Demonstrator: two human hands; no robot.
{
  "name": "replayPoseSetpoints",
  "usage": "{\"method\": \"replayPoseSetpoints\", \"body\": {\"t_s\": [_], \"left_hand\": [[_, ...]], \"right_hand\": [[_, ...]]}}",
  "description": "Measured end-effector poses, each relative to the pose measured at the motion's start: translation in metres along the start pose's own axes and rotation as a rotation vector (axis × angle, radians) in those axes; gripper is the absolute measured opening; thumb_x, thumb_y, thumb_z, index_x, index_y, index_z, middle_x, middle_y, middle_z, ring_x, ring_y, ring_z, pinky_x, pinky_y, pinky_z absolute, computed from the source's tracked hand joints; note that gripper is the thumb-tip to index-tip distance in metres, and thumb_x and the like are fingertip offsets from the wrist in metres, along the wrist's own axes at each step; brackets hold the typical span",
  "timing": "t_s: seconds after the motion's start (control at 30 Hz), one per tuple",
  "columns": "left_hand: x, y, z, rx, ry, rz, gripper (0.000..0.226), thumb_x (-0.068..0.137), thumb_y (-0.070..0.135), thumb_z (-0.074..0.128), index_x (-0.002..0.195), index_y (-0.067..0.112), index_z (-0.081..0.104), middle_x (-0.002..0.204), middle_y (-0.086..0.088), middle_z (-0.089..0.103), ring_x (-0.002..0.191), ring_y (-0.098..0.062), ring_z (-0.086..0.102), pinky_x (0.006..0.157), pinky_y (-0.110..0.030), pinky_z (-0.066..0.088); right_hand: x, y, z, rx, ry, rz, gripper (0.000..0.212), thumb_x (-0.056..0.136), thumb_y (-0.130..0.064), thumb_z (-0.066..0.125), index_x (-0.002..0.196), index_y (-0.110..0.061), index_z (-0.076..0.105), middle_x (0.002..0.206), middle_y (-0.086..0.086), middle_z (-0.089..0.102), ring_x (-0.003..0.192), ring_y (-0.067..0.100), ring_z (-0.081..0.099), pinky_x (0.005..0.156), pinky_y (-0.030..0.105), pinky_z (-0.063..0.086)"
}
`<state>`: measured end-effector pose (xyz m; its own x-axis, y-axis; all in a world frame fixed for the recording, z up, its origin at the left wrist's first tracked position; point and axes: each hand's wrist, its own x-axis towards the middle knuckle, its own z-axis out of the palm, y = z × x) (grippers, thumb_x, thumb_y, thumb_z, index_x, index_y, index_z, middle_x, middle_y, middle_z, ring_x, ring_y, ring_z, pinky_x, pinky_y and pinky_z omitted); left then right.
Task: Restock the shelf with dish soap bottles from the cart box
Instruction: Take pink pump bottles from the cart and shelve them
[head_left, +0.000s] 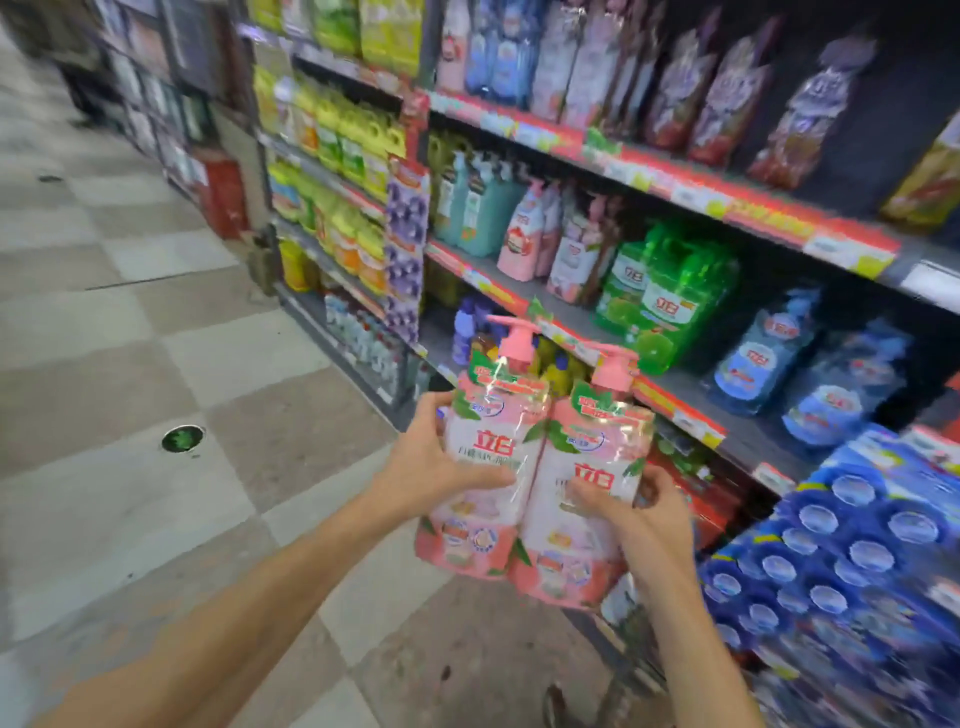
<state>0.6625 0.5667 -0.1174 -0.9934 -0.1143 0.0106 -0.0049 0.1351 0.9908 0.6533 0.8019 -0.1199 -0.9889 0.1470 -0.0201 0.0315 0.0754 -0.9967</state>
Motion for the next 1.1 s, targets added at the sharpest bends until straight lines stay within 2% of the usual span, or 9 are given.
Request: {"method": "replayPoseSetpoints", "body": {"t_s": [0.1,0.2,0.37,0.5,0.57,0.63,0.73,0.9,1.1], "left_hand": [[0.014,0.026,-0.035,0.012,0.046,0.082,0.091,0.039,0.037,0.096,0.112,0.037,0.044,0.105,0.005,0.07,0.092,-0.007,0.071,0.083,-0.036,0.058],[0.027,0.046,-0.059,0.053,0.063,0.132,0.093,0.05,0.028,0.096,0.122,0.033,0.039,0.105,0.008,0.069,0.088,-0.002,0.07,0.08,-0.03,0.058],[0.067,0.069,-0.094,0.089,0.106,0.213,0.099,0.047,0.036,0.094,0.127,0.03,0.037,0.105,0.013,0.066,0.087,0.004,0.068,0.081,-0.027,0.057],[0.112,0.08,-0.118,0.093,0.126,0.262,0.097,0.043,0.044,0.09,0.123,0.033,0.036,0.108,0.012,0.064,0.091,0.003,0.067,0.076,-0.018,0.056],[0.141,0.082,-0.13,0.081,0.13,0.272,0.099,0.042,0.046,0.093,0.123,0.033,0.037,0.11,0.009,0.066,0.096,-0.003,0.068,0.08,-0.023,0.058],[0.173,0.089,-0.142,0.096,0.131,0.289,0.1,0.042,0.048,0.094,0.123,0.032,0.038,0.11,0.007,0.068,0.099,-0.008,0.069,0.083,-0.029,0.058],[0.222,0.107,-0.159,0.095,0.135,0.307,0.092,0.045,0.046,0.096,0.118,0.033,0.041,0.111,0.004,0.069,0.099,-0.011,0.069,0.079,-0.026,0.057],[0.294,0.132,-0.176,0.04,0.124,0.363,0.07,0.059,0.016,0.091,0.111,0.02,0.044,0.101,-0.003,0.072,0.084,-0.008,0.073,0.065,-0.017,0.056],[0.372,0.152,-0.192,-0.001,0.091,0.395,0.087,0.05,0.033,0.089,0.122,0.02,0.044,0.099,-0.002,0.074,0.085,-0.013,0.074,0.072,-0.032,0.061]], "right_hand": [[0.012,-0.032,0.032,0.014,-0.043,-0.088,0.066,0.045,-0.019,0.099,0.102,-0.013,0.065,0.092,0.003,0.078,0.083,0.015,0.075,0.072,0.034,0.06],[0.023,-0.051,0.056,0.03,-0.053,-0.137,0.062,0.055,-0.018,0.095,0.108,-0.009,0.065,0.095,0.001,0.078,0.089,0.019,0.076,0.079,0.038,0.06],[0.053,-0.081,0.095,0.047,-0.084,-0.209,0.053,0.061,-0.016,0.091,0.107,-0.009,0.065,0.091,-0.005,0.078,0.084,0.011,0.075,0.071,0.028,0.058],[0.092,-0.1,0.13,0.019,-0.054,-0.257,0.068,0.052,-0.031,0.097,0.11,-0.013,0.065,0.096,-0.005,0.077,0.089,0.013,0.074,0.08,0.037,0.06],[0.115,-0.109,0.148,0.017,-0.045,-0.278,0.074,0.048,-0.036,0.097,0.11,-0.013,0.065,0.097,-0.005,0.077,0.091,0.014,0.074,0.083,0.039,0.06],[0.142,-0.119,0.164,0.031,-0.031,-0.298,0.074,0.047,-0.037,0.096,0.109,-0.014,0.064,0.094,-0.009,0.077,0.089,0.011,0.074,0.08,0.036,0.06],[0.183,-0.143,0.192,0.034,-0.026,-0.347,0.069,0.044,-0.042,0.09,0.103,-0.02,0.065,0.087,-0.017,0.076,0.083,0.003,0.072,0.073,0.023,0.056],[0.248,-0.167,0.226,0.022,0.036,-0.409,0.049,0.058,-0.028,0.095,0.099,-0.025,0.068,0.092,-0.013,0.077,0.089,0.006,0.073,0.081,0.032,0.058],[0.304,-0.193,0.254,0.069,0.065,-0.441,0.053,0.066,-0.014,0.091,0.112,-0.013,0.066,0.092,-0.013,0.077,0.084,0.001,0.073,0.067,0.014,0.054]]}}
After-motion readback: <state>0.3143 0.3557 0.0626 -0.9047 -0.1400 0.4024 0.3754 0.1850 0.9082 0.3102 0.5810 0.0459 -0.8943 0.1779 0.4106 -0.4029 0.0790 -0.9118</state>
